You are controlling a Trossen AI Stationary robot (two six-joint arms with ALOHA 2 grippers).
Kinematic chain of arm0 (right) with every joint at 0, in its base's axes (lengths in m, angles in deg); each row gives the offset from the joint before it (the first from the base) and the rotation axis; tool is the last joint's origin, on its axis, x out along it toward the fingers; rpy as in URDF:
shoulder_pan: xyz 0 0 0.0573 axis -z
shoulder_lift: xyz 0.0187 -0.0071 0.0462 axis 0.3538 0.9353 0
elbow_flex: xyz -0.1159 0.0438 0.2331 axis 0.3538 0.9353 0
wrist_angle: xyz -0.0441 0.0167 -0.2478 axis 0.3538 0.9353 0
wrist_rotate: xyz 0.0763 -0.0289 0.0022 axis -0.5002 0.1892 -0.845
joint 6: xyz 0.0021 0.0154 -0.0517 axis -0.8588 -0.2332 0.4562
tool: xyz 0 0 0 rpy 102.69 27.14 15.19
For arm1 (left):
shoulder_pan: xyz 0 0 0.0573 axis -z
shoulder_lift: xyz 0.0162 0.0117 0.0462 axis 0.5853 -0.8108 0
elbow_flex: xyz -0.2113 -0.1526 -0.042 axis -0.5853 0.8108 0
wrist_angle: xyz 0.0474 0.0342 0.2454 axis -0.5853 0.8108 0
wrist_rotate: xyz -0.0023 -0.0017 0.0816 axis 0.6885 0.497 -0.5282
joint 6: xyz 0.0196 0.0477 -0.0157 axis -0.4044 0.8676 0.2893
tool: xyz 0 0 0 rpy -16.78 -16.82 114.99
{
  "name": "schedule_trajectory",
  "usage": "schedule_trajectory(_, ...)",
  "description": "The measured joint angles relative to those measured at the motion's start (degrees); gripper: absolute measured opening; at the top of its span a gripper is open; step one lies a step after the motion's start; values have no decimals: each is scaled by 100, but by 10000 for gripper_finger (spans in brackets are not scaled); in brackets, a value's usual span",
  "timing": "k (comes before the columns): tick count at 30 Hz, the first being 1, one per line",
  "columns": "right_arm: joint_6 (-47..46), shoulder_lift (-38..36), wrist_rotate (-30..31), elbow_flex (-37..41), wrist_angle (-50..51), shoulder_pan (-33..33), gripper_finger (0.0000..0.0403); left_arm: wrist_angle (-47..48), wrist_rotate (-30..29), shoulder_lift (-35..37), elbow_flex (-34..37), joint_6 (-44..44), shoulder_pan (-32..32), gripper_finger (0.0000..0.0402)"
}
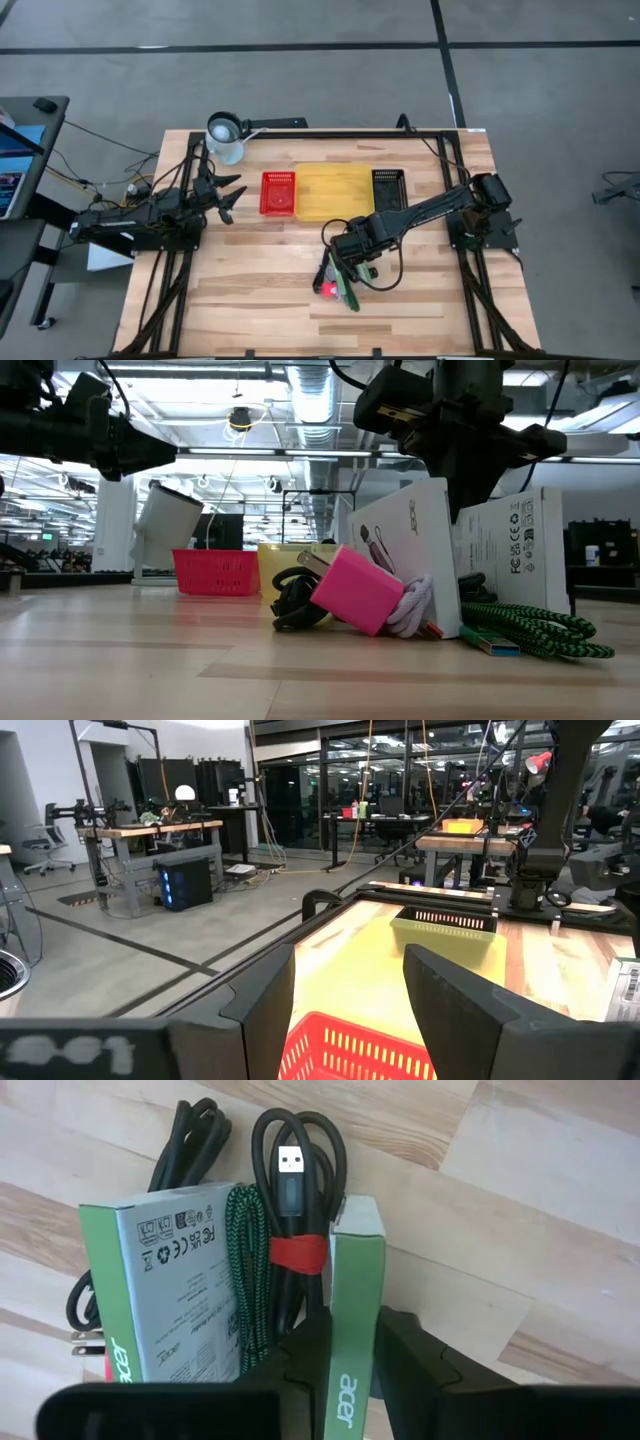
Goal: Pick and place items into bin
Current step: Put the right card reader box into the red bin
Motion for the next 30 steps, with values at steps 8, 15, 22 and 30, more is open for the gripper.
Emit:
schedule_trajectory(8,38,-7,176,-613,756,2,64,0,0,2,-1,1,0,183)
schedule_trajectory(15,41,-7,325,-1203,1480,2,64,1,-2,0,1,1,0,183)
schedule_trajectory(22,184,-7,726,-1957,2247,32,64,1,0,2,-1,0,-1,183)
schedule_trajectory(30,997,-7,1488,-2945,2664,300,64,2,0,0,1,1,-2,183)
